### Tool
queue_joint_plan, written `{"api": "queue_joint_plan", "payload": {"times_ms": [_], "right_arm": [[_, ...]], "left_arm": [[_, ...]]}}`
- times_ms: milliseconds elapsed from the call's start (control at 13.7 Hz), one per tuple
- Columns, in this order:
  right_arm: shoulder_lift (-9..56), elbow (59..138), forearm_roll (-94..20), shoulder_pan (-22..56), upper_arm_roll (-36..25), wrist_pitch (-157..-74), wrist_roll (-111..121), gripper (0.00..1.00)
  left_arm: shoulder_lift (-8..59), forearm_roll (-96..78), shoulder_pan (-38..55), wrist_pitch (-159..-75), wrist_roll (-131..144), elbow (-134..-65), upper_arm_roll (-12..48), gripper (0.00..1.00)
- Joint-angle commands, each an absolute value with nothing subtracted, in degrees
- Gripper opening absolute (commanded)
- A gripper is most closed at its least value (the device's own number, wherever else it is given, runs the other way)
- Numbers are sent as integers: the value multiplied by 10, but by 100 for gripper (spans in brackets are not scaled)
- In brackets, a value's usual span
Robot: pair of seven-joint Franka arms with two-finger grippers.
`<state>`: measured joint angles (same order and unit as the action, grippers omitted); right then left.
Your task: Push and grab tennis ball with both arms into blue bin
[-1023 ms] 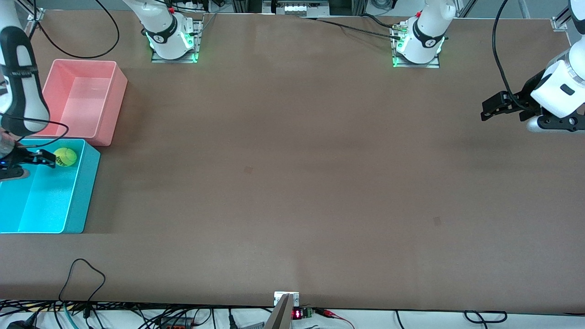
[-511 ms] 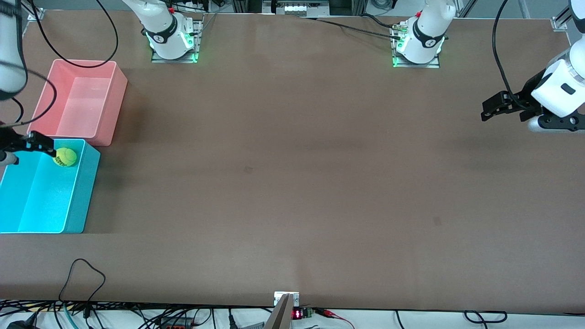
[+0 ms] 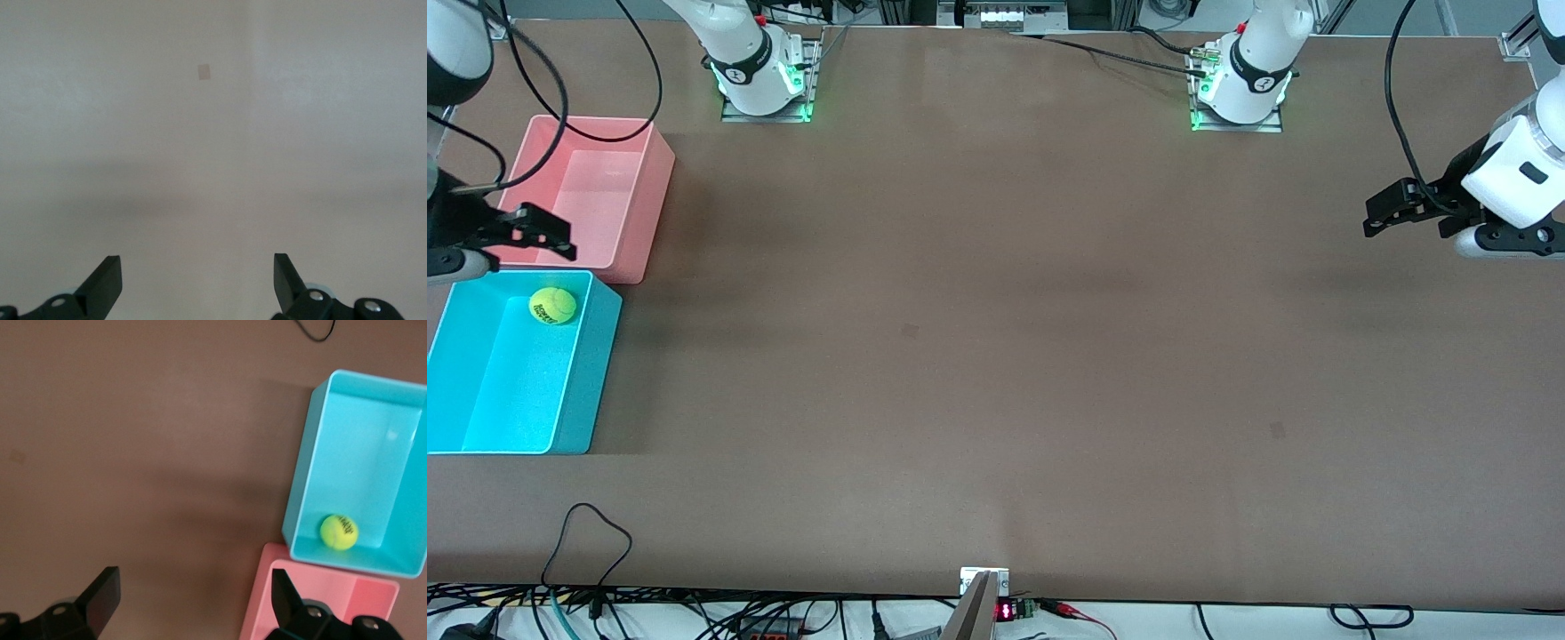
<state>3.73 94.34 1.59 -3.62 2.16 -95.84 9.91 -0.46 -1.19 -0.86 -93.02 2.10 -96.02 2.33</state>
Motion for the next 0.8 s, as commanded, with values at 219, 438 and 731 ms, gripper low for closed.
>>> {"api": "queue_joint_plan", "payload": {"times_ms": [219,438,731], "right_arm": [[31,936,35,-3,25,-931,45,100],[44,940,35,-3,25,-936,43,100],[33,940,31,-2,23,-938,46,100]], "left_arm": [[-5,-11,-6,-933,27,-948,20,100],[-5,-11,-6,-930,28,-949,20,100],[-5,-11,-6,-928,28,-949,22,100]]}}
